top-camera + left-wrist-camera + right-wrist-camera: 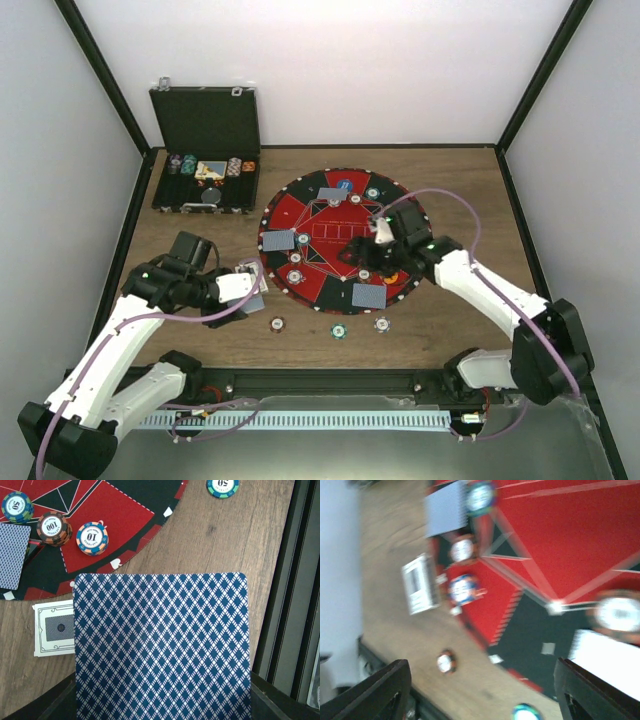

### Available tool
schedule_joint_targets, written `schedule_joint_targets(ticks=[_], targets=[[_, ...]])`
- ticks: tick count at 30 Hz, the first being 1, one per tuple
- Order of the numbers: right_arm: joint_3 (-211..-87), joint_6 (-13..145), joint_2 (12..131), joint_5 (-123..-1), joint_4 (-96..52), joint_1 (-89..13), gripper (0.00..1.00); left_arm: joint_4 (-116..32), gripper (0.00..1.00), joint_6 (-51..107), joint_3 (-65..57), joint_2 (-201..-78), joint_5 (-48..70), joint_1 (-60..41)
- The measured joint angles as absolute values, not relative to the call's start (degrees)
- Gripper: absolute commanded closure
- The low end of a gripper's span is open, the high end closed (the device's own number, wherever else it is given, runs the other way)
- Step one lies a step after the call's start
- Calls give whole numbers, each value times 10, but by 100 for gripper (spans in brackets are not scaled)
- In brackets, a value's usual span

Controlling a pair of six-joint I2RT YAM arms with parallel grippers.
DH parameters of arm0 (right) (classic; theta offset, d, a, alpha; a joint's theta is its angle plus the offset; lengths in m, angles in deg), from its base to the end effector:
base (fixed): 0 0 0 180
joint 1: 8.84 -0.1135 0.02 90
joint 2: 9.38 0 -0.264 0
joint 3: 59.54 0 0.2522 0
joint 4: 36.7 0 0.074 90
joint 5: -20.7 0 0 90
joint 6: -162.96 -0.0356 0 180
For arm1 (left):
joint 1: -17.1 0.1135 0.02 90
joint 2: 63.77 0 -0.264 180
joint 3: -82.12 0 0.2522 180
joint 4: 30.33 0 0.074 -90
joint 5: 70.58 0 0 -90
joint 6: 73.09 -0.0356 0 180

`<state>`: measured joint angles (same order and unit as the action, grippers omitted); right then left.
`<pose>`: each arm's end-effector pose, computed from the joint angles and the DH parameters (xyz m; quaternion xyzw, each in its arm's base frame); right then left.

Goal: Distribute texas hold em gaming equipment

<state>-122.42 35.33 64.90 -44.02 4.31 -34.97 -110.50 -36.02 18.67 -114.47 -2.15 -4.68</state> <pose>0.2272 0.1284 0.2336 0.0224 0.9261 0.3419 0.1575 0.1251 -0.0641 0.2746 0.6136 0.7435 -0.1251 0.2345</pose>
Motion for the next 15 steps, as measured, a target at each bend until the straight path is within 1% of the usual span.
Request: schedule_joint_targets(ticks=[3,7,10,15], targets=[[-1232,303,656,-388,-27,-426,14,-1104,94,-360,184,-1147,-21,-47],[-1232,235,701,-320,-142,-514,14,-1104,94,-360,181,-1148,-21,-47],[-1233,189,750,-286,-220,-562,14,-1104,94,-359,181,-1148,-21,-47],[-1233,134,802,-249,-315,-607,16,-1104,94,-360,181,-1148,-21,-47]])
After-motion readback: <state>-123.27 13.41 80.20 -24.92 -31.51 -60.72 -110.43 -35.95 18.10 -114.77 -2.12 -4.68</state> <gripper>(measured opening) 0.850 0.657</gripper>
